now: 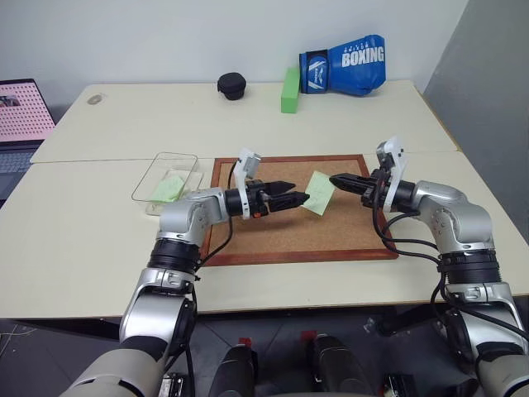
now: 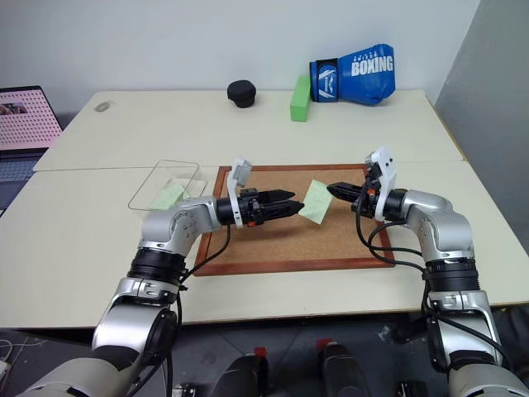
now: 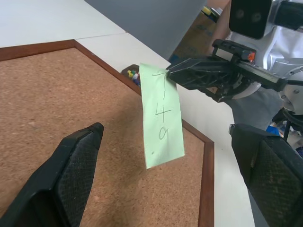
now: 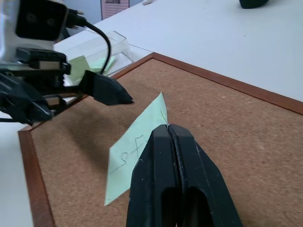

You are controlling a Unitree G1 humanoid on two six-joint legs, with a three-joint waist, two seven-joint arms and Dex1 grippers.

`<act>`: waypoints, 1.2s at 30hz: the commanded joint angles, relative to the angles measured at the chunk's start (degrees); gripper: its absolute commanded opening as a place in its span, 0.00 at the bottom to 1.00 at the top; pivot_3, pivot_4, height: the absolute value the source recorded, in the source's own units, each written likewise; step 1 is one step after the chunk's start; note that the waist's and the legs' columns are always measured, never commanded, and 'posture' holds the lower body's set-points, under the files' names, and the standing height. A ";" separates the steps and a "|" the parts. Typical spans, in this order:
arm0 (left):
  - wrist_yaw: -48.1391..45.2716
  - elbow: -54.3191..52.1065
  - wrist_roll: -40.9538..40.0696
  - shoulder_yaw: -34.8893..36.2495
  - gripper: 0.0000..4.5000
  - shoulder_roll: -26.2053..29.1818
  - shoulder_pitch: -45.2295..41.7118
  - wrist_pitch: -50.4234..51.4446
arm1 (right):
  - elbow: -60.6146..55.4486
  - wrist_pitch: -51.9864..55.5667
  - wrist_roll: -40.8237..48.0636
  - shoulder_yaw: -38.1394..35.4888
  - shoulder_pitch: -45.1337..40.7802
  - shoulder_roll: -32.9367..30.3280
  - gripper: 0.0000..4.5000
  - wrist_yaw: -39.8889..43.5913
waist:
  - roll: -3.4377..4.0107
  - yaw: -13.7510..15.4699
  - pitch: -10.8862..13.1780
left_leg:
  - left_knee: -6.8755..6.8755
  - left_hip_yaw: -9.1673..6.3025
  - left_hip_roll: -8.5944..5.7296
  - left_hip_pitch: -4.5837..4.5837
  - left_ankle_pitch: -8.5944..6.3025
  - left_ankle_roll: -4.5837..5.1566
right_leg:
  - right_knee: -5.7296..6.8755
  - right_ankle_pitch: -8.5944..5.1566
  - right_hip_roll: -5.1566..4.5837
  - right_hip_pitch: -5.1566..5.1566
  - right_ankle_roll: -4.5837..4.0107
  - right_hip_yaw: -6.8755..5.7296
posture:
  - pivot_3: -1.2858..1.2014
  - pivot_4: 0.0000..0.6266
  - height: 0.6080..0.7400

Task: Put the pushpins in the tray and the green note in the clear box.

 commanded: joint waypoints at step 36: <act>1.36 -3.13 -2.27 0.37 0.00 -0.92 -0.30 2.78 | -7.46 4.61 5.98 1.15 0.97 -0.21 0.09 -0.95 | 0.00 -0.01 0.00 | -0.01 0.00 0.01 -0.01 0.00 0.00 | -0.03 -0.01 0.01 -0.01 0.01 0.00 | 0.52 0.24 1.00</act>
